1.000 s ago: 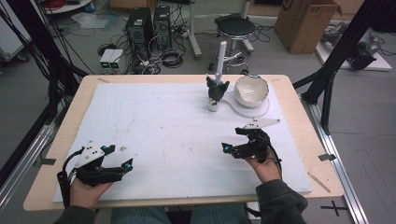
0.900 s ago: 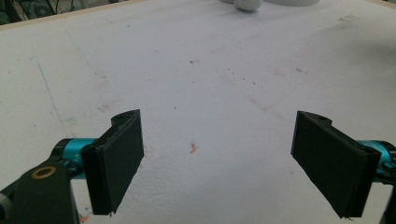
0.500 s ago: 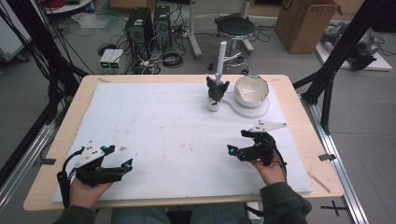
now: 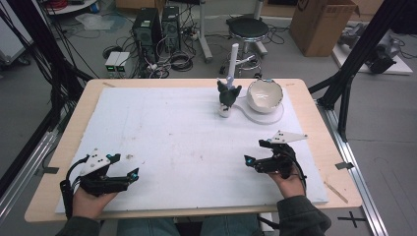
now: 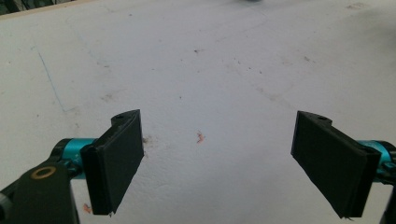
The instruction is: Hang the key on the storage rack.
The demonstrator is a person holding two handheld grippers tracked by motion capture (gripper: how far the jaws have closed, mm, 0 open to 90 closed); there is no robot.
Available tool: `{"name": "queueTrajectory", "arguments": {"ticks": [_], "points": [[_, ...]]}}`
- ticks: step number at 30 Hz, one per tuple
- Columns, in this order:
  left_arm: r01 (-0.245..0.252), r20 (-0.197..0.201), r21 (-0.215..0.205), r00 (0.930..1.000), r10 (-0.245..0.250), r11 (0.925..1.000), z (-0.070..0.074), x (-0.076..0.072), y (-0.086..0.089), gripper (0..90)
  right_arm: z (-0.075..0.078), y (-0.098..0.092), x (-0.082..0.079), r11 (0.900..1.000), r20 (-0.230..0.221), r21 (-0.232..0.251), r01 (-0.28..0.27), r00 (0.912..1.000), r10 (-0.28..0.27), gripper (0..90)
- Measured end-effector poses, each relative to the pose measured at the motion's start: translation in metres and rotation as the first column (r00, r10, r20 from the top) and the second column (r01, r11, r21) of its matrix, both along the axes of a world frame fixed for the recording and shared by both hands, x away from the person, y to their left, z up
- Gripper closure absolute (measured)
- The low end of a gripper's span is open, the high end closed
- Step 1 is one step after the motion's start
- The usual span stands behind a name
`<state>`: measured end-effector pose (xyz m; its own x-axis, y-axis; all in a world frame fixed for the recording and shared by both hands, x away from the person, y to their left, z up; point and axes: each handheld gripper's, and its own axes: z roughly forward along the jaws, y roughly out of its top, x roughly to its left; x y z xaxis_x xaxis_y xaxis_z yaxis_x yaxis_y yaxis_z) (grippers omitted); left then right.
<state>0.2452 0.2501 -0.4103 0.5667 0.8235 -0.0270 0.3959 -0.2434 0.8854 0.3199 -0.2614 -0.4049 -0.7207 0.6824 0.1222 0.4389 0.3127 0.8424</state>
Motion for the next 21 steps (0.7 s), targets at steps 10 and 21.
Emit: {"name": "queueTrajectory", "arguments": {"ticks": [10, 21], "points": [[0.007, -0.015, 0.018, 0.9999, -0.006, 0.9998, -0.004, 0.000, 0.001, 17.4, -0.004, -0.009, -0.006, 1.000, 0.007, 0.008, 0.012, 0.9999, -0.012, 11.7], [0.010, -0.017, 0.028, 0.9998, -0.010, 0.9995, -0.006, 0.000, 0.002, 17.4, -0.006, -0.015, -0.013, 0.999, 0.034, 0.018, 0.028, 0.9990, -0.028, 11.7]]}}
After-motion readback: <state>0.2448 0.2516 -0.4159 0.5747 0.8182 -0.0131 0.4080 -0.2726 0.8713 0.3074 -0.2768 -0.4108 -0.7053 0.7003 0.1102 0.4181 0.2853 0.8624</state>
